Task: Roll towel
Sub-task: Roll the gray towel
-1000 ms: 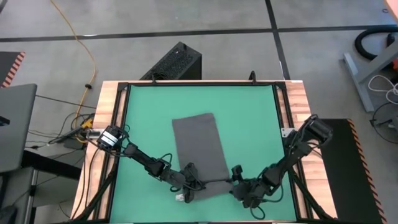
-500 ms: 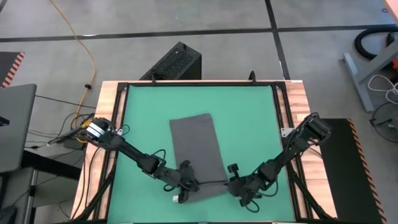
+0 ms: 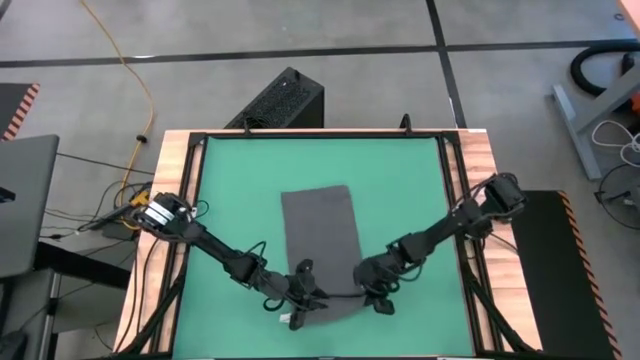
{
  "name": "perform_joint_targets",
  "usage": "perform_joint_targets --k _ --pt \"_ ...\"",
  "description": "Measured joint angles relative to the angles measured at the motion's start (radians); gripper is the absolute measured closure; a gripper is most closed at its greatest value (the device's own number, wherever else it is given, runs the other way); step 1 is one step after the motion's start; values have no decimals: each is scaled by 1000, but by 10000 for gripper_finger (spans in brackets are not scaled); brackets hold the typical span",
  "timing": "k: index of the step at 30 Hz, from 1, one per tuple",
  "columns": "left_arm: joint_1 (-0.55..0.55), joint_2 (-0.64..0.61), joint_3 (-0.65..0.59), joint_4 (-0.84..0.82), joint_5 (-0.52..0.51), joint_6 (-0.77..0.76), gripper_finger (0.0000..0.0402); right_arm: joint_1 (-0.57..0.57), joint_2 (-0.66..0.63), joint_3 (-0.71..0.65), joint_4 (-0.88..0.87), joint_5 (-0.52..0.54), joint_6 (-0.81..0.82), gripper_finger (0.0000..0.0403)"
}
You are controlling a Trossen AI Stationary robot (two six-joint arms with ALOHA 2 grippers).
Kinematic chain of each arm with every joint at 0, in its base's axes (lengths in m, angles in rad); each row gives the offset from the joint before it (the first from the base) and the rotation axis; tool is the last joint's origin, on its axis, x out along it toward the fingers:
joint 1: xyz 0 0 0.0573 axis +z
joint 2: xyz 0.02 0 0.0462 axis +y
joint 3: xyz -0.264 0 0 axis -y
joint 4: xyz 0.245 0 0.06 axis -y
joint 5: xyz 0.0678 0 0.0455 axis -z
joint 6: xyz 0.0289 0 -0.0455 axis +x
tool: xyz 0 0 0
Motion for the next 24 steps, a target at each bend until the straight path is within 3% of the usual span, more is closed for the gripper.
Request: perform_joint_targets --k 14,24 --pt "-24 29 0 -76 -82 41 290 -88 -2 -34 27 -77 80 360" --pt "-14 28 1 -140 -153 37 232 -123 -1 -34 48 -71 90 360"
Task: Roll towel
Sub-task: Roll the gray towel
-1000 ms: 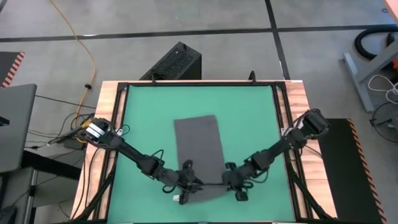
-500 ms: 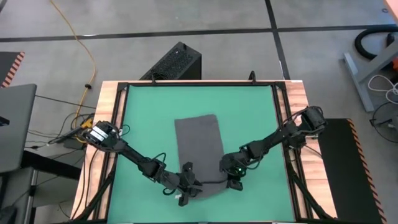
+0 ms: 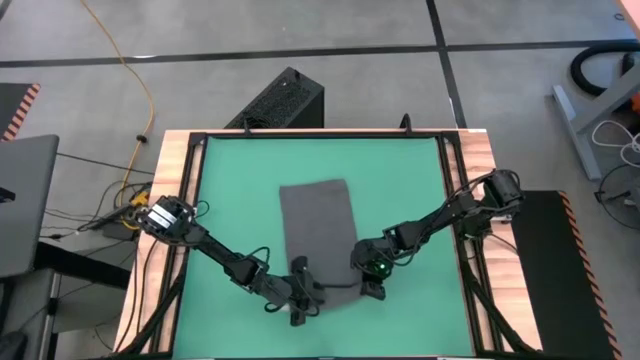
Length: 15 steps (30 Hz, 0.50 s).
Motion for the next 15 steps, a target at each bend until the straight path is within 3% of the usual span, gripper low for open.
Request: perform_joint_targets --k 5,15 --pt "11 0 0 -14 6 -20 212 -11 -3 0 15 3 16 359" --pt "54 -1 0 -66 45 -78 209 -52 -6 0 -24 18 44 359"
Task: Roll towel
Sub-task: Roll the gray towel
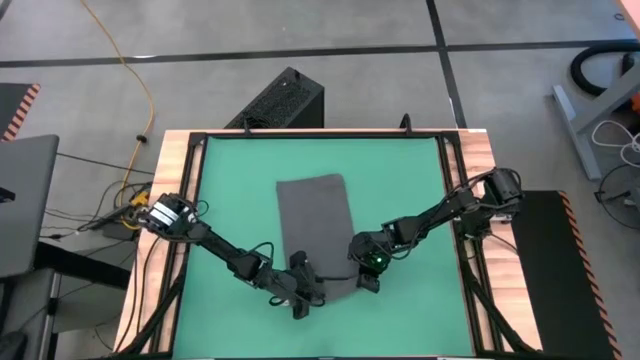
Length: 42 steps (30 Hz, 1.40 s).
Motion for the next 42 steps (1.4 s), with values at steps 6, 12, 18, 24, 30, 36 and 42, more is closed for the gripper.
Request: perform_joint_targets --k 6,12,18,24,30,36,42 --pt "20 -58 0 24 -21 49 209 0 -1 0 -10 1 -5 359" --pt "17 -129 11 10 -24 109 209 0 -1 0 -12 -4 -6 359" --pt "-14 -141 154 -250 -44 150 209 -6 -1 0 0 -4 -24 359" --pt "-38 -134 211 -448 -141 85 209 -19 -1 0 13 8 -26 359" --pt "-41 -133 135 -356 -161 16 209 -30 1 0 52 14 -4 359" --pt "-40 -86 126 -339 -156 -14 210 -52 1 0 58 18 25 359" --pt "-15 -49 119 -369 -182 -19 208 -59 1 0 67 17 35 359"
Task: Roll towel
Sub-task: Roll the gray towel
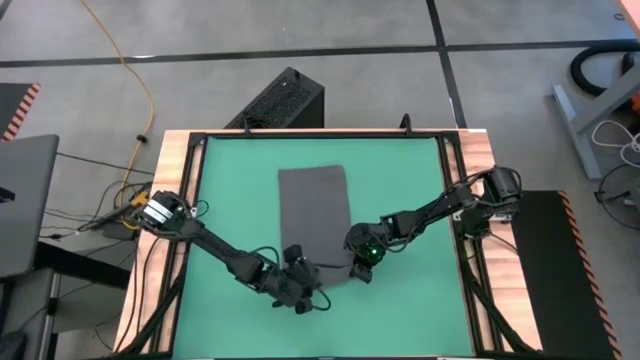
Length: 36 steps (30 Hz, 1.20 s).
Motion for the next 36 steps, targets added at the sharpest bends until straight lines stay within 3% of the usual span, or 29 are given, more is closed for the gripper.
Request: perform_joint_targets --k 10,14,19,26,31,36 --pt "48 8 -5 -29 81 -21 212 0 0 0 -2 -2 28 359" --pt "74 38 -3 -21 182 -42 267 3 0 0 -6 6 29 339" --pt "91 65 -2 -12 252 -60 380 -2 -2 1 -48 4 9 285" --pt "123 68 -2 20 355 -51 391 -39 -70 0 -270 -51 -78 222" --pt "157 68 -3 20 444 -55 395 0 -212 0 -409 50 -162 206" --pt "195 69 -3 27 548 -58 396 165 -377 0 -467 347 -319 206"
